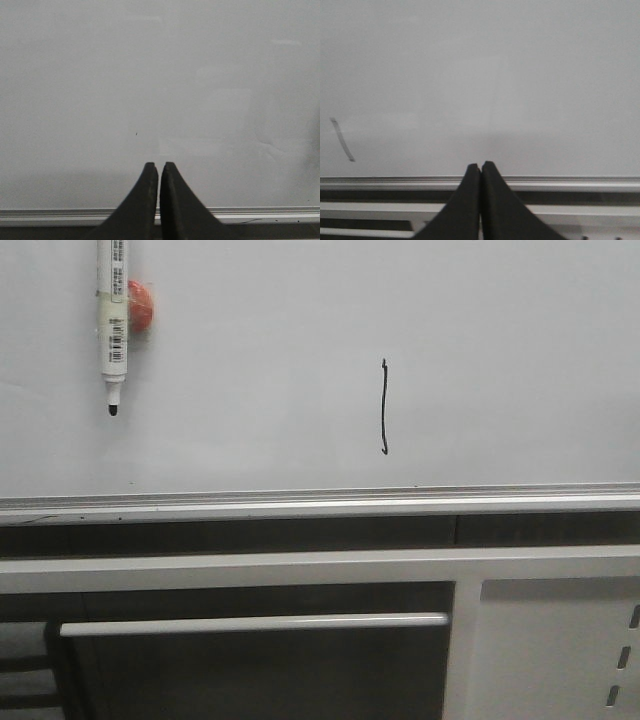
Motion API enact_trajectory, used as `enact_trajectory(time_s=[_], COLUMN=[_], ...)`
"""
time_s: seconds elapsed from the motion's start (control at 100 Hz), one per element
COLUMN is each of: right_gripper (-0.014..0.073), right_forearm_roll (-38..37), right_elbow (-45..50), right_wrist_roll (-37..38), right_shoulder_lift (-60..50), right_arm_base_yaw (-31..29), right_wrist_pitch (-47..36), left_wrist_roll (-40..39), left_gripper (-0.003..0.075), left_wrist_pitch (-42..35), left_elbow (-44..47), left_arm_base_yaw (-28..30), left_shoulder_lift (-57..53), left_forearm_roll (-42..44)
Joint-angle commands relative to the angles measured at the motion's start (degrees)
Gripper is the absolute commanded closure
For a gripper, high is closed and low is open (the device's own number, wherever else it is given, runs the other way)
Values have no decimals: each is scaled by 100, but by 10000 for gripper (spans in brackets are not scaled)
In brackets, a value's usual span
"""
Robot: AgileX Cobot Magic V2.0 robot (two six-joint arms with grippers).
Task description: Write number 1 on whiteboard
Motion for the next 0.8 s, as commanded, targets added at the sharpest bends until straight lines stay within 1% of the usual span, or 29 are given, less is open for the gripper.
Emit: enact_trajectory(time_s=[0.0,0.1,0.19,0.23,0.44,0.79], right_gripper=[657,657,657,657,657,657], right_forearm_roll=[-329,-550,-687,-751,-841,-943], right_elbow=[88,354,691,662,674,664], right_wrist_roll=[112,112,229,256,256,256], right_shoulder_lift=[60,-62,-282,-387,-514,-514], right_arm_base_yaw=[-518,-629,-629,-629,-651,-651], right_wrist_pitch=[-573,-637,-917,-533,-242,-244], left_wrist_roll=[-50,-50,-50,-50,-50,-50], left_gripper=[741,741,741,741,741,741], left_wrist_pitch=[-374,-374,-374,-374,-374,-374], left_elbow=[234,234,234,234,234,234], left_arm_base_yaw=[7,7,7,7,7,7], left_shoulder_lift=[-133,-133,-133,-133,-133,-133], left_forearm_roll=[-46,-46,-46,-46,-46,-46])
